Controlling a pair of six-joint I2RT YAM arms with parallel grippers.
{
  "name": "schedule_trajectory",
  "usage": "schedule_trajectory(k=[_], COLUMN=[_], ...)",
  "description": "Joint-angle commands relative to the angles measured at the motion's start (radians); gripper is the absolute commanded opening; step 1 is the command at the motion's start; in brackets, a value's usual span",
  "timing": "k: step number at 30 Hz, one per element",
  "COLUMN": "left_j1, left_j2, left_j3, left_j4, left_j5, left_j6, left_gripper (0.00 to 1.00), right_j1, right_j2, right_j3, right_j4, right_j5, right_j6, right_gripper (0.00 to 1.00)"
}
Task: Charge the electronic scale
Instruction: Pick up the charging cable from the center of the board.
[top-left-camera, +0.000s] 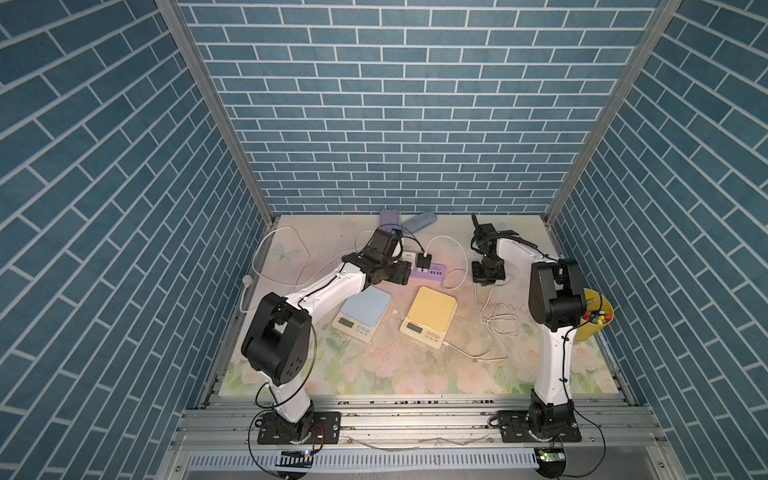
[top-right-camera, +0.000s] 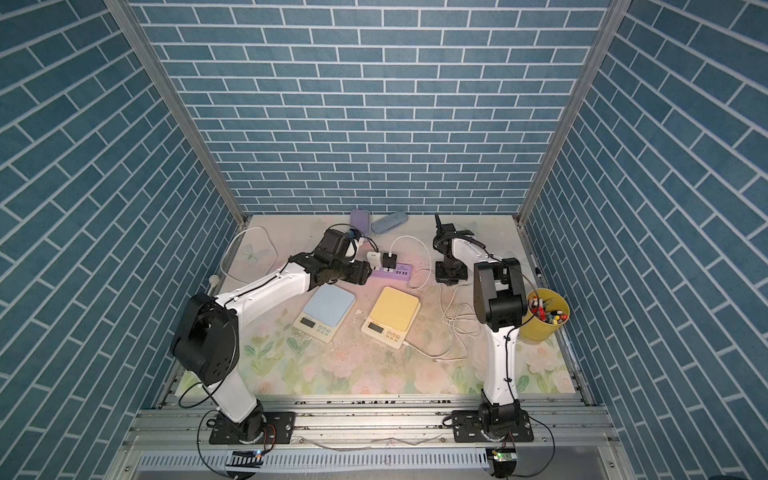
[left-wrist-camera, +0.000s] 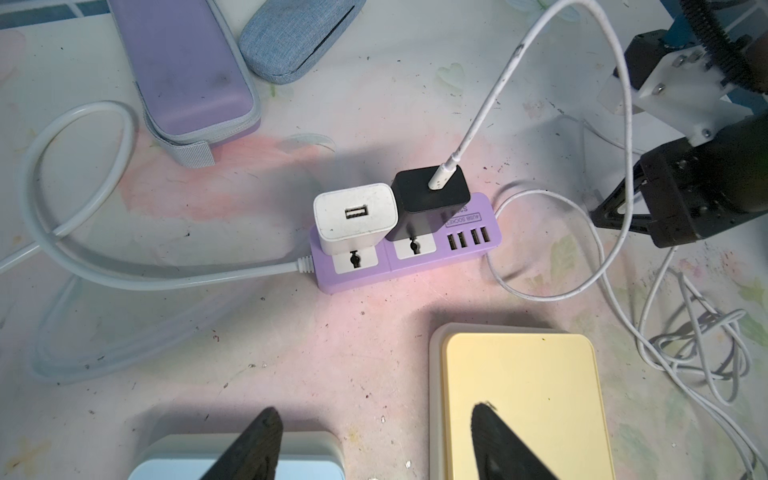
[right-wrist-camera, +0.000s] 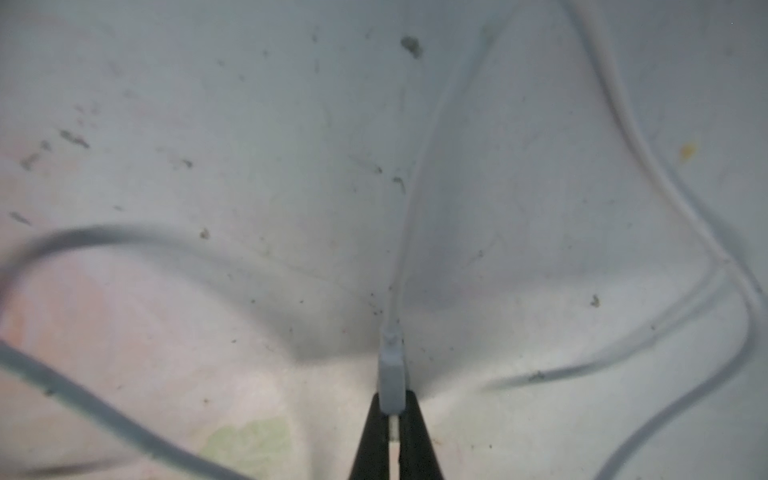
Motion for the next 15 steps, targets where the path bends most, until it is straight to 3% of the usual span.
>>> schedule_trajectory(k=[1,8,15], left_j1=[0.010,0.031,0.031], left_j2=[-0.043,-0.176,-0.238], left_j3=[-0.005,-0.139,-0.197], left_j4=[0.023,0.310,0.509], left_j5=[0.044,0.242,0.369], left_j6=[0.012,-0.018,-0.075], left_gripper=[0.74,0.74,0.80], right_j1=[-0.018,-0.039,0.002], right_j2=[-0.124,-0.526,-0.732], right_j3=[-0.111,-0.436,-0.613], right_j4=[0.114,0.505,0.776], right_j5=[-0.099,-0.484,-0.811], right_j6=[-0.007,-0.004,0.006], right_gripper=[0.00,0.00,0.00])
